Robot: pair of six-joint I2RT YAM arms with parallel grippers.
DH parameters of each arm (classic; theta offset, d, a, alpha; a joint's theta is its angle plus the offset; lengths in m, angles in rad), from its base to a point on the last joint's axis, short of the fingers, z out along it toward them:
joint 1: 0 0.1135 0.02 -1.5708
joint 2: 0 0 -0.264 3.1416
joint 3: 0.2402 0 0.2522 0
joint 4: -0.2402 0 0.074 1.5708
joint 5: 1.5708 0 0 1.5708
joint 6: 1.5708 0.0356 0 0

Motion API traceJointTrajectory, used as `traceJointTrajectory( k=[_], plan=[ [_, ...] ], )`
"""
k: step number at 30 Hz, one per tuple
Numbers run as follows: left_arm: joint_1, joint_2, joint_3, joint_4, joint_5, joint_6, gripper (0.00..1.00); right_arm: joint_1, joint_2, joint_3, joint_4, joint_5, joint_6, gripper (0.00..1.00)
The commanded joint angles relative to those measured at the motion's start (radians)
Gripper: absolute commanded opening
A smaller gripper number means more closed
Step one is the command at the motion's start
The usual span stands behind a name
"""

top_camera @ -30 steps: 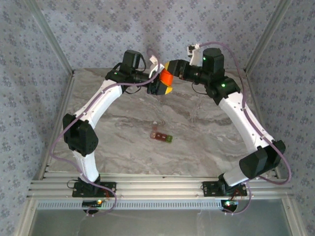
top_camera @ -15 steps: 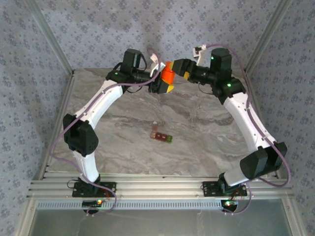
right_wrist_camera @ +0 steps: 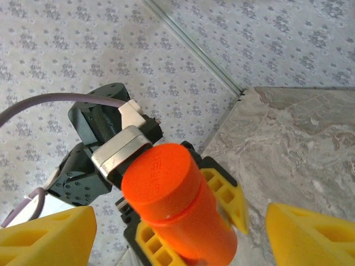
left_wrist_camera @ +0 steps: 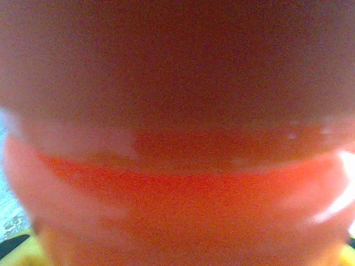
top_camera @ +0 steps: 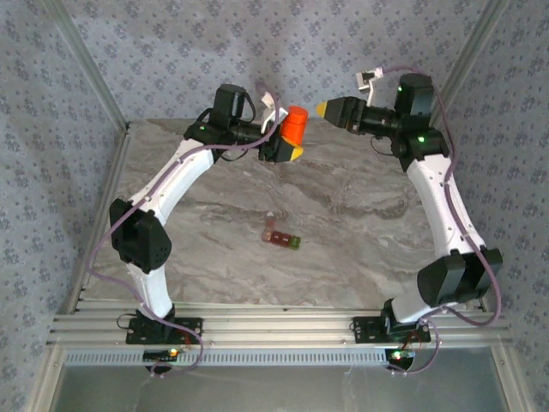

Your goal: Sort the pills into containers

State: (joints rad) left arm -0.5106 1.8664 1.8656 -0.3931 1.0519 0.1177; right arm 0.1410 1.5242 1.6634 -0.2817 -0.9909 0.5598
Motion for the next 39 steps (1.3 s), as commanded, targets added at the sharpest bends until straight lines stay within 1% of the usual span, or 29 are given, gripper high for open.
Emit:
traceJointTrajectory(
  k=[1, 6, 20, 24, 28, 31, 35, 39],
  plan=[
    [-0.003, -0.015, 0.054, 0.0, 0.051, 0.003, 0.0, 0.011, 0.044, 0.079, -0.043, -0.073, -0.087, 0.81],
    [-0.006, -0.01, 0.068, -0.016, 0.05, 0.008, 0.0, 0.049, 0.088, 0.147, -0.068, -0.068, -0.107, 0.8],
    [-0.009, -0.012, 0.071, -0.032, 0.049, 0.015, 0.0, 0.108, 0.135, 0.209, -0.109, -0.072, -0.132, 0.75],
    [-0.008, -0.013, 0.071, -0.034, 0.047, 0.016, 0.0, 0.116, 0.15, 0.228, -0.133, -0.071, -0.143, 0.68],
    [-0.009, -0.014, 0.072, -0.035, 0.045, 0.017, 0.0, 0.122, 0.153, 0.227, -0.158, -0.07, -0.157, 0.54],
    [-0.009, -0.012, 0.071, -0.032, 0.044, 0.016, 0.0, 0.124, 0.147, 0.215, -0.174, -0.063, -0.163, 0.46],
    [-0.008, -0.01, 0.071, -0.022, 0.033, 0.011, 0.0, 0.128, 0.12, 0.159, -0.172, -0.003, -0.139, 0.42],
    [-0.01, -0.019, 0.054, 0.008, -0.035, 0.002, 0.0, 0.144, 0.059, 0.044, -0.117, 0.141, -0.043, 0.42]
  ],
)
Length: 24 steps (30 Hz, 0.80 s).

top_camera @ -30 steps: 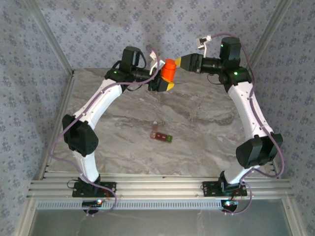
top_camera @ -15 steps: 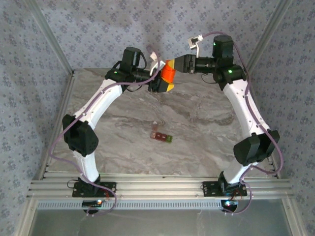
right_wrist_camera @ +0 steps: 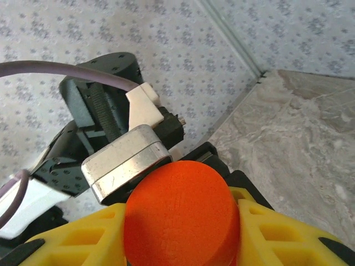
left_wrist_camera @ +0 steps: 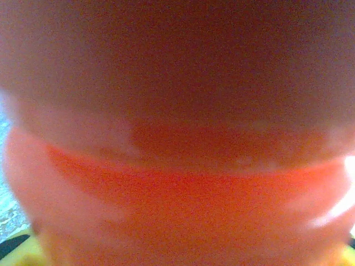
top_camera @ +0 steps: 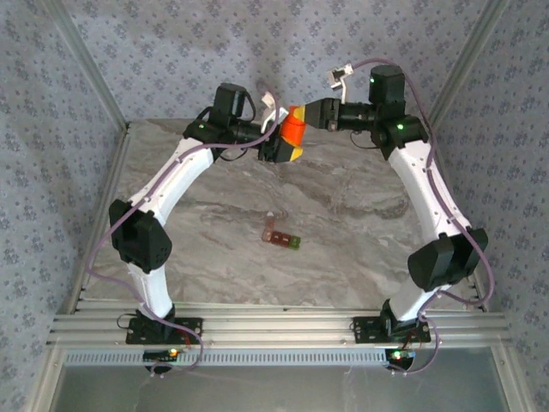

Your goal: Sort the pills into containers

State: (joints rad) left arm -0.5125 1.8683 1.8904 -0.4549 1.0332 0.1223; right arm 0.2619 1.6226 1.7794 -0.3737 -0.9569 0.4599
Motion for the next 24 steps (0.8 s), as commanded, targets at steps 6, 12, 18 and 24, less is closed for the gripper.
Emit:
traceJointTrajectory(
  k=[6, 12, 18, 24],
  plan=[
    [-0.01, -0.058, -0.053, 0.184, -0.119, -0.027, 0.0, 0.078, -0.114, -0.212, 0.064, 0.287, 0.161, 0.43],
    [-0.01, -0.069, -0.094, 0.23, -0.135, -0.056, 0.0, 0.083, -0.119, -0.227, 0.108, 0.31, 0.21, 0.49],
    [-0.005, -0.07, -0.107, 0.249, -0.114, -0.075, 0.0, -0.002, -0.164, -0.243, 0.205, 0.235, 0.249, 0.8],
    [0.004, -0.062, -0.076, 0.238, -0.077, -0.082, 0.0, -0.091, -0.218, -0.274, 0.239, 0.089, 0.205, 0.83]
  ],
)
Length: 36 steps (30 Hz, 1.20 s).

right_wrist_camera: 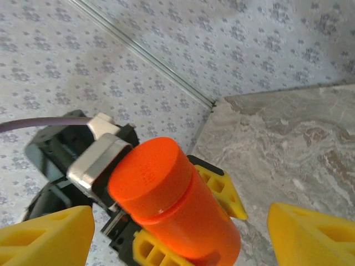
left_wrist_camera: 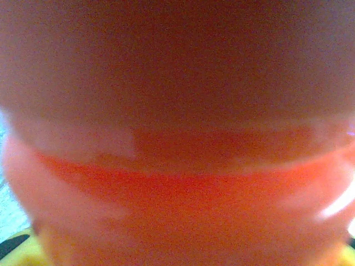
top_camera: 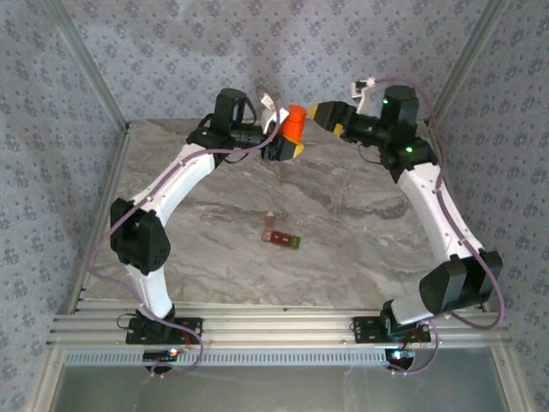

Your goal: Sort the pills into containers

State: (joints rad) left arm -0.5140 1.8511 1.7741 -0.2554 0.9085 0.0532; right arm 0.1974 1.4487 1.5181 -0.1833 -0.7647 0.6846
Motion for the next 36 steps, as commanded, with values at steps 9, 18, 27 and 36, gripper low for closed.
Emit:
traceJointTrajectory(
  k=[9, 18, 27, 36],
  plan=[
    [0.009, -0.003, 0.143, -0.036, 0.133, -0.012, 0.0, -0.071, 0.027, 0.02, 0.012, -0.31, -0.144, 0.84],
    [0.006, 0.028, 0.219, -0.068, 0.174, -0.036, 0.0, 0.025, 0.062, 0.036, 0.015, -0.269, -0.191, 0.85],
    [0.002, 0.034, 0.232, -0.09, 0.185, -0.037, 0.0, 0.07, 0.082, 0.066, 0.046, -0.229, -0.185, 0.84],
    [-0.003, 0.034, 0.234, -0.1, 0.193, -0.036, 0.0, 0.096, 0.114, 0.091, 0.117, -0.201, -0.138, 0.82]
  ],
)
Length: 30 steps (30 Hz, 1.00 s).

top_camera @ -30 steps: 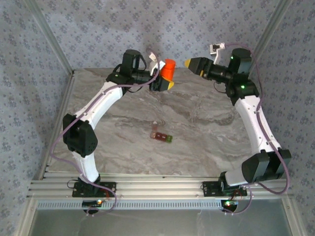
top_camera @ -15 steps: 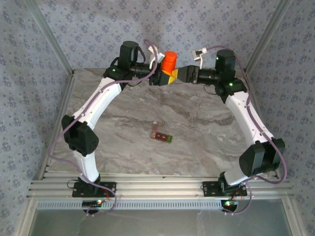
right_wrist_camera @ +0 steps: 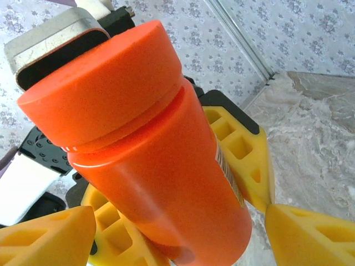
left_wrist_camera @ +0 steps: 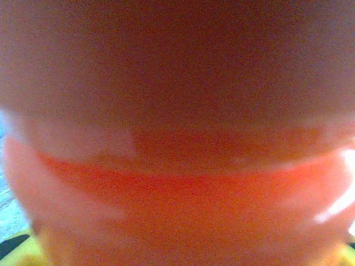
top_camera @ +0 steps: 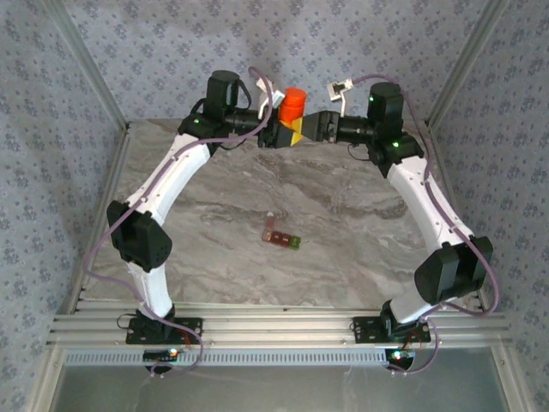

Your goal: Sort the pills into containers

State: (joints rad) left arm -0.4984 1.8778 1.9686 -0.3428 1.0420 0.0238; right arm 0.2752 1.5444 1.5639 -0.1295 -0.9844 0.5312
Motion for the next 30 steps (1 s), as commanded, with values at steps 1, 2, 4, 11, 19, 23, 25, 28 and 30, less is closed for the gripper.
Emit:
traceJointTrajectory(
  k=[1, 2, 4, 11, 19, 23, 25, 28, 30],
  plan=[
    [-0.019, 0.008, 0.04, -0.014, 0.059, -0.008, 0.0, 0.021, 0.018, 0.046, 0.067, 0.019, 0.016, 0.82],
    [-0.019, 0.009, 0.039, -0.017, 0.058, -0.006, 0.0, 0.022, 0.017, 0.047, 0.071, 0.018, 0.018, 0.82],
    [-0.02, 0.01, 0.041, -0.022, 0.059, -0.002, 0.0, 0.02, 0.01, 0.042, 0.074, 0.013, 0.018, 0.83],
    [-0.018, 0.01, 0.044, -0.03, 0.052, 0.005, 0.0, -0.057, -0.063, -0.042, 0.136, -0.005, 0.059, 0.84],
    [-0.018, 0.015, 0.06, -0.046, 0.059, 0.01, 0.0, -0.118, -0.09, -0.007, 0.092, -0.046, 0.044, 0.85],
    [-0.019, 0.02, 0.07, -0.06, 0.072, 0.012, 0.0, -0.115, -0.056, 0.051, 0.085, -0.055, 0.044, 0.85],
    [-0.02, 0.021, 0.072, -0.065, 0.074, 0.012, 0.0, -0.108, -0.034, 0.084, 0.081, -0.057, 0.045, 0.85],
    [-0.025, 0.024, 0.072, -0.068, 0.076, 0.013, 0.0, -0.092, -0.005, 0.133, 0.076, -0.059, 0.046, 0.85],
    [-0.025, 0.024, 0.072, -0.068, 0.075, 0.014, 0.0, -0.08, 0.013, 0.163, 0.07, -0.057, 0.046, 0.85]
  ],
)
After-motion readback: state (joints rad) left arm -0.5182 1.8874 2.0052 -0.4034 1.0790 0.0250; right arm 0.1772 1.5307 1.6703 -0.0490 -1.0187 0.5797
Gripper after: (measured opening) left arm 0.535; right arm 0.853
